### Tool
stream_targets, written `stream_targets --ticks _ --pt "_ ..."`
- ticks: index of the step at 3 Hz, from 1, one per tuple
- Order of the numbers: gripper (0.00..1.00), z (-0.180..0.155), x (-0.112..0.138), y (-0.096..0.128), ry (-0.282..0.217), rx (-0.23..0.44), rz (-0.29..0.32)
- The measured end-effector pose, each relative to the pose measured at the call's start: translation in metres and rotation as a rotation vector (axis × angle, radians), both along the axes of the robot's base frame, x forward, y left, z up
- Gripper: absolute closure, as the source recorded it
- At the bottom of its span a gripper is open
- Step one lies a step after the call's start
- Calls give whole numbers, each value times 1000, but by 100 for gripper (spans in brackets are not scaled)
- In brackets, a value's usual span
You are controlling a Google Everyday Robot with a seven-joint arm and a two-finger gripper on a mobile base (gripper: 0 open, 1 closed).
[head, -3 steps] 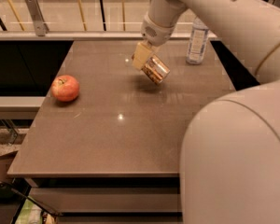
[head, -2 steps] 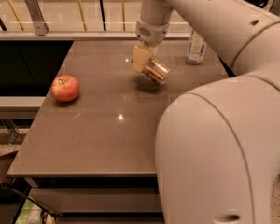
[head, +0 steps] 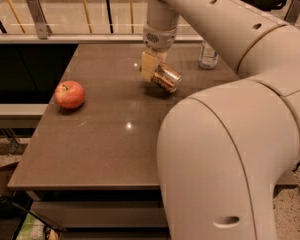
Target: Knock orange can over
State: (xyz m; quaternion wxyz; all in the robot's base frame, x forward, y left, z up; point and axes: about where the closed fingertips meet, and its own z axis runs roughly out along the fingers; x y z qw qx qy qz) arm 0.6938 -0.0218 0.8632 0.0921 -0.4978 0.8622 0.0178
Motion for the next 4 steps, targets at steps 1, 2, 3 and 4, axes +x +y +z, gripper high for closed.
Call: stream_targets --ticks 1,2,3,4 --pt "100 -10 3 10 -39 118 1" --pt "100 -29 12 25 -97 264 11" --pt "100 -35 13 32 -113 326 18" --pt "80 -31 13 32 -113 326 18"
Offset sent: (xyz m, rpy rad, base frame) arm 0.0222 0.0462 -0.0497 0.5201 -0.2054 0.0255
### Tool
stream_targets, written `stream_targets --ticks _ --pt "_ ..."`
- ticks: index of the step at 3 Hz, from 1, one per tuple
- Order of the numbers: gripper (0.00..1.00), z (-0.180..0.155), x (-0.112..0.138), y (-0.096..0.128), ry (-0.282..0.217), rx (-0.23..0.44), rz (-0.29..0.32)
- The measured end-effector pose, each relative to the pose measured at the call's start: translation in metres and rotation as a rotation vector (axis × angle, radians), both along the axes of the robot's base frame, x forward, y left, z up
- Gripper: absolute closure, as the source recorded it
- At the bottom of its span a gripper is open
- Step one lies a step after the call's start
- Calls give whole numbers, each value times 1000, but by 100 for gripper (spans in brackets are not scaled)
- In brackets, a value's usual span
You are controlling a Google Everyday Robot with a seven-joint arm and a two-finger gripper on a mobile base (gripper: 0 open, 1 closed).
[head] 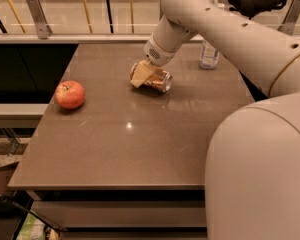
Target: Knock orange can over
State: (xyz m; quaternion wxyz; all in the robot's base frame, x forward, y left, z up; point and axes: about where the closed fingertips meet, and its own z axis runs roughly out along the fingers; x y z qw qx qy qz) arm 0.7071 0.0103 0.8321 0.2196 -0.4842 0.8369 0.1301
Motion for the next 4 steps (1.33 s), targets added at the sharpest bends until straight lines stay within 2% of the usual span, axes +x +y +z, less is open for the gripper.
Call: stream_targets --ticks 3,4 --pt "12 -1 0 2 5 -1 4" --pt "0 -4 0 4 9 -2 6"
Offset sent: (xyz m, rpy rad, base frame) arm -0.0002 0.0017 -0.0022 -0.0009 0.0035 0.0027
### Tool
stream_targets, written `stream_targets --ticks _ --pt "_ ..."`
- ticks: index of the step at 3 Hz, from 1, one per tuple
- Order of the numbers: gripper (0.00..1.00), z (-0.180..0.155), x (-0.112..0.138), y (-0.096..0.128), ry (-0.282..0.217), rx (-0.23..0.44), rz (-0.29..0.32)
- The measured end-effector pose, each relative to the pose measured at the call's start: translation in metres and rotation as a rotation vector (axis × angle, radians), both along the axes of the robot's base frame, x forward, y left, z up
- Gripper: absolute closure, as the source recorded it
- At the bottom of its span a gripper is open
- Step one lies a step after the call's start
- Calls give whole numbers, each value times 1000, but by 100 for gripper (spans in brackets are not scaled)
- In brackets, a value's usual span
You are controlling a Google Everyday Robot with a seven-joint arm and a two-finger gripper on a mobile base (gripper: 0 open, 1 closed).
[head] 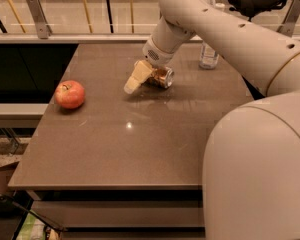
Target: Knock orange can over
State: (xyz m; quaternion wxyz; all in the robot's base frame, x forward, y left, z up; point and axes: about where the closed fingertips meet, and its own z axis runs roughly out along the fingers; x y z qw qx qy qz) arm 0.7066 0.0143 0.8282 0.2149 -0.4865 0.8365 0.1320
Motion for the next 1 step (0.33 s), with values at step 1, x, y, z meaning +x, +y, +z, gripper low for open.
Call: stream_targets --ticks 1 --pt "0 0 0 0 0 0 0"
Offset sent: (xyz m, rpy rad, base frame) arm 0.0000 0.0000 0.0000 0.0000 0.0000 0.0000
